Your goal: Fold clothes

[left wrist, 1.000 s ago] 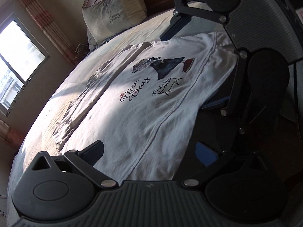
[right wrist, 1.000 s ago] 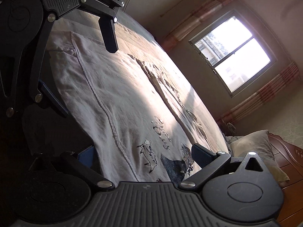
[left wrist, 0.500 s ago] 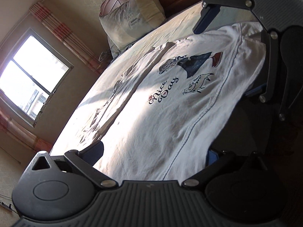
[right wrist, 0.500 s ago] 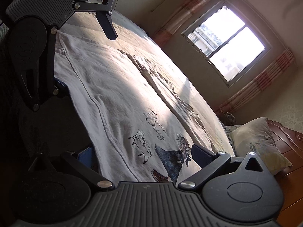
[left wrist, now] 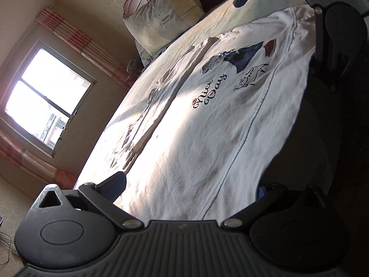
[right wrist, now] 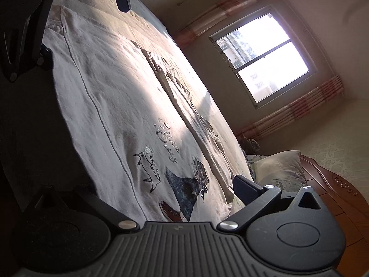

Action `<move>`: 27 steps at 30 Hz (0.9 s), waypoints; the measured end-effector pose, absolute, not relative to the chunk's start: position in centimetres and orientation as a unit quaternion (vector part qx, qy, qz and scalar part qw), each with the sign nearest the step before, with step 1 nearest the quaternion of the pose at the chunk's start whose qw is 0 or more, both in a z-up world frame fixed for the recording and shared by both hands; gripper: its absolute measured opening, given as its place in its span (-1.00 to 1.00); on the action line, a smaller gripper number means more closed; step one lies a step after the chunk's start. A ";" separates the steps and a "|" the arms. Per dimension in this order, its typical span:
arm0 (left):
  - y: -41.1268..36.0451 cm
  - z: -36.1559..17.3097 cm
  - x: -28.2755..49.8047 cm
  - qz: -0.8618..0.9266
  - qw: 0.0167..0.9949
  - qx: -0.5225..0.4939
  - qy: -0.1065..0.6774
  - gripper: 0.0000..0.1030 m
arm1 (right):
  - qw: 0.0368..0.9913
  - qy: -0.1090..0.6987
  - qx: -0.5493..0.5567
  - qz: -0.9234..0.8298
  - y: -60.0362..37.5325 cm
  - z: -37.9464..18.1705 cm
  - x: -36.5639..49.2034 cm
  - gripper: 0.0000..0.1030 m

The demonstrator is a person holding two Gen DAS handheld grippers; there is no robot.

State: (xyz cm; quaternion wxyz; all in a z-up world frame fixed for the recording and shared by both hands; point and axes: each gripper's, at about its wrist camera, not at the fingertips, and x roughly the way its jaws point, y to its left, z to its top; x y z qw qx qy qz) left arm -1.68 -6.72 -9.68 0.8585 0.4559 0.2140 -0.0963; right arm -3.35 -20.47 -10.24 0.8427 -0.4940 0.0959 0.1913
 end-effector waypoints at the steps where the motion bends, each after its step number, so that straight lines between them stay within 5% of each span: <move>1: -6.8 -9.7 -1.7 -0.097 0.859 0.457 0.212 0.99 | 0.842 0.095 -0.498 0.185 -20.6 -10.4 -3.2 1.00; 27: -7.4 -10.5 1.3 -0.067 0.851 0.478 0.209 0.99 | 0.827 0.100 -0.539 0.121 -21.2 -11.9 -1.3 1.00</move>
